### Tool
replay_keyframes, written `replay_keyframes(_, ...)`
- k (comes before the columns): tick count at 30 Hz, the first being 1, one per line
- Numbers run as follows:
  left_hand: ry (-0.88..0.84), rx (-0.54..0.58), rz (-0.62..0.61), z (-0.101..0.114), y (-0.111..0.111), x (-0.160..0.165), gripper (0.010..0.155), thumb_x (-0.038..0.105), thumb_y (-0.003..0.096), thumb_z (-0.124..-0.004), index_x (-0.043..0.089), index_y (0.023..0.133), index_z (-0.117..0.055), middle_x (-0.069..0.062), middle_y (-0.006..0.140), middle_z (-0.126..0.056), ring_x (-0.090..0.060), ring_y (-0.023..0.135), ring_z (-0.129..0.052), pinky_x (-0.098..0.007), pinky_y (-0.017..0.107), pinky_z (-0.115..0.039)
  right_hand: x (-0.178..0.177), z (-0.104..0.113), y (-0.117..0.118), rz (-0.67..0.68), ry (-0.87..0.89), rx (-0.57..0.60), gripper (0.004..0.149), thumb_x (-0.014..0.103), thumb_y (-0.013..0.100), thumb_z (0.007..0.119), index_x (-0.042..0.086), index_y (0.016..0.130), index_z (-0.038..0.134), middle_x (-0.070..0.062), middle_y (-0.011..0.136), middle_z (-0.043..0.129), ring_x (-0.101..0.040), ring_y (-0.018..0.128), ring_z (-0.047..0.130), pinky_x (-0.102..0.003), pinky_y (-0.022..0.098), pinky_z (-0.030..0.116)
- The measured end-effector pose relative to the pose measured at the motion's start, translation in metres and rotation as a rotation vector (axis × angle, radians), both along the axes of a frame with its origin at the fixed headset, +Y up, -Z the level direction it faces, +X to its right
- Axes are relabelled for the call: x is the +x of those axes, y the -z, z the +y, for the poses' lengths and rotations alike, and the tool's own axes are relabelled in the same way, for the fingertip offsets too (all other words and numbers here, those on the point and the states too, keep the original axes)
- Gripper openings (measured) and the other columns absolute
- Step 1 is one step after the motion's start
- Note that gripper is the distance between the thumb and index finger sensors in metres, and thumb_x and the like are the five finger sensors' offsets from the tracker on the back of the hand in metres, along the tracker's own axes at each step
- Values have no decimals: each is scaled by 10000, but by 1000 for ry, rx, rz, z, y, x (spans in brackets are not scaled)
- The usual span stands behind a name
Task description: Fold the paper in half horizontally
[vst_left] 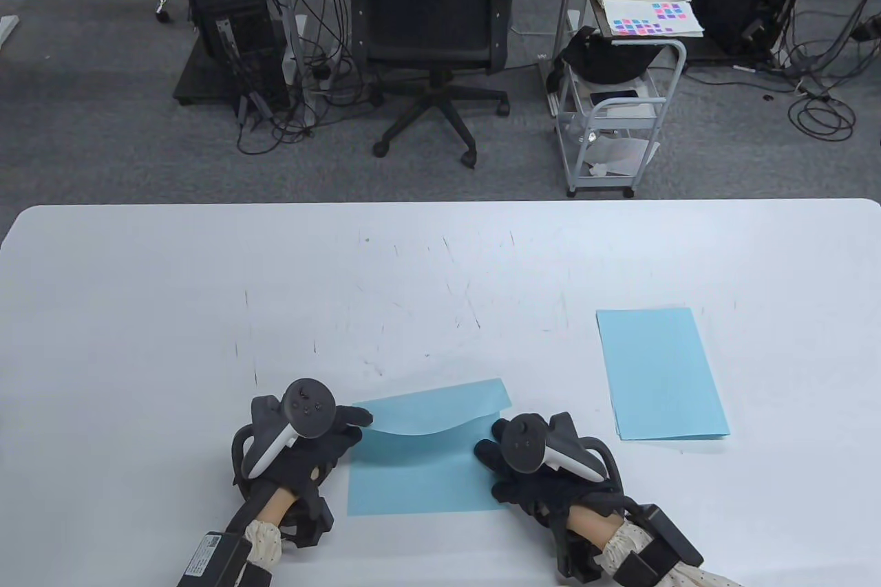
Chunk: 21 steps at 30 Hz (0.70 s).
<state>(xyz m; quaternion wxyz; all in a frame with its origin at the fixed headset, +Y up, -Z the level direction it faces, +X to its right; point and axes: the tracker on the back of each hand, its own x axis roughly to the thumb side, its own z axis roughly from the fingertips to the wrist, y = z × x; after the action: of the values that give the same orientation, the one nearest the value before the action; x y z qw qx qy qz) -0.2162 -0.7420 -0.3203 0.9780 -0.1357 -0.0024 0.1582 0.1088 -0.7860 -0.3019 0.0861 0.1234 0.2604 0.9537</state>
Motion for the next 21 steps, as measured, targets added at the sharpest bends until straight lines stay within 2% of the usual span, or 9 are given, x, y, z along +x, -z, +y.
replay_keyframes(8, 40, 11, -43, -8, -5, 5, 426, 472, 407, -796, 555, 824, -812, 271, 1018, -822, -125, 1067, -737, -527, 849, -513, 0, -1, -1, -40, 17, 25, 648, 480, 463, 685, 509, 1021, 358, 199, 1168, 151, -304, 1069, 17, -649, 723, 75)
replay_keyframes(12, 124, 4, -97, -15, -6, 12, 436, 460, 406, -797, 559, 831, -800, 295, 1031, -786, -98, 1099, -666, -552, 857, -458, 0, 1, 0, -42, 9, 19, 656, 470, 458, 705, 506, 1022, 373, 182, 1173, 156, -304, 1069, 14, -651, 721, 72)
replay_keyframes(16, 245, 8, -141, -18, -8, 20, 439, 462, 403, -796, 564, 830, -793, 306, 1032, -775, -87, 1101, -661, -551, 859, -455, 2, 2, 4, -51, 9, 5, 653, 457, 461, 711, 508, 1021, 378, 176, 1174, 154, -308, 1068, 12, -652, 720, 72)
replay_keyframes(21, 273, 0, -165, -19, -11, 25, 448, 451, 402, -798, 562, 836, -786, 300, 1037, -760, -98, 1094, -680, -548, 856, -469, 5, 2, 6, -55, 12, -6, 652, 446, 462, 716, 512, 1019, 382, 174, 1171, 152, -308, 1068, 12, -651, 721, 71)
